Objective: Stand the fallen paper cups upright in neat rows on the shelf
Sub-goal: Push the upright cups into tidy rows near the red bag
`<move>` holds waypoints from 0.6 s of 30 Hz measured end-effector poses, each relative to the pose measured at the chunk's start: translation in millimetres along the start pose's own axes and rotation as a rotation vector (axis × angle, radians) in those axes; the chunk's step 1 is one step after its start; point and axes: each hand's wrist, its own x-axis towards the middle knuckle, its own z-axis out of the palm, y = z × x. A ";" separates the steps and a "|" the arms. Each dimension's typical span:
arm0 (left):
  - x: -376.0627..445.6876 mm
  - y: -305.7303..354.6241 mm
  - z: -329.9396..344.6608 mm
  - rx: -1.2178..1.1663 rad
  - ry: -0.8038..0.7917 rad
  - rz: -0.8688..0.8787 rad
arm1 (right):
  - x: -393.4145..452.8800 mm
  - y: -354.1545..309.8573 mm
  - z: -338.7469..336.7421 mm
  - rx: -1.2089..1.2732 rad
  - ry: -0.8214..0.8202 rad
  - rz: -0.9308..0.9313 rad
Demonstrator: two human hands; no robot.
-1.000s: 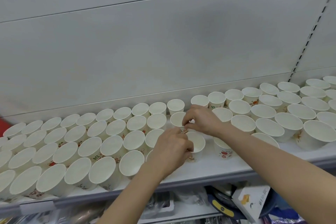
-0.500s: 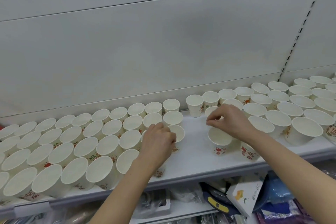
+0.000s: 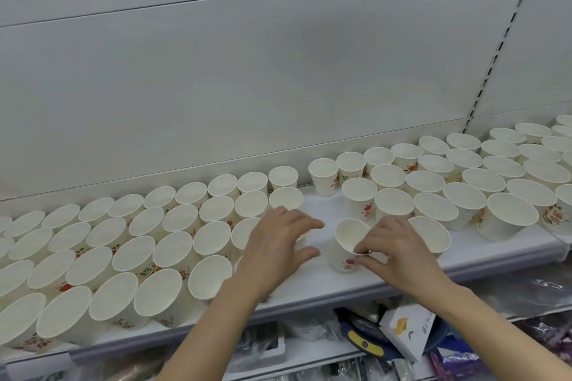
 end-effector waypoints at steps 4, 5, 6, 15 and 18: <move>-0.6 18.4 11.3 -0.077 0.020 0.137 | 12.4 -15.4 3.3 0.116 -0.005 -0.059; -1.1 18.1 12.3 -0.083 0.028 0.138 | 14.4 -18.7 2.2 0.140 0.005 -0.071; -2.6 16.3 12.7 -0.084 0.038 0.128 | 14.9 -20.8 -0.5 0.158 0.030 -0.069; -33.0 -7.6 -6.7 -0.286 -0.022 -0.227 | -59.2 19.5 -55.1 -0.242 0.283 0.233; -36.6 -6.0 -8.3 -0.325 -0.041 -0.267 | -65.4 25.8 -56.7 -0.272 0.207 0.227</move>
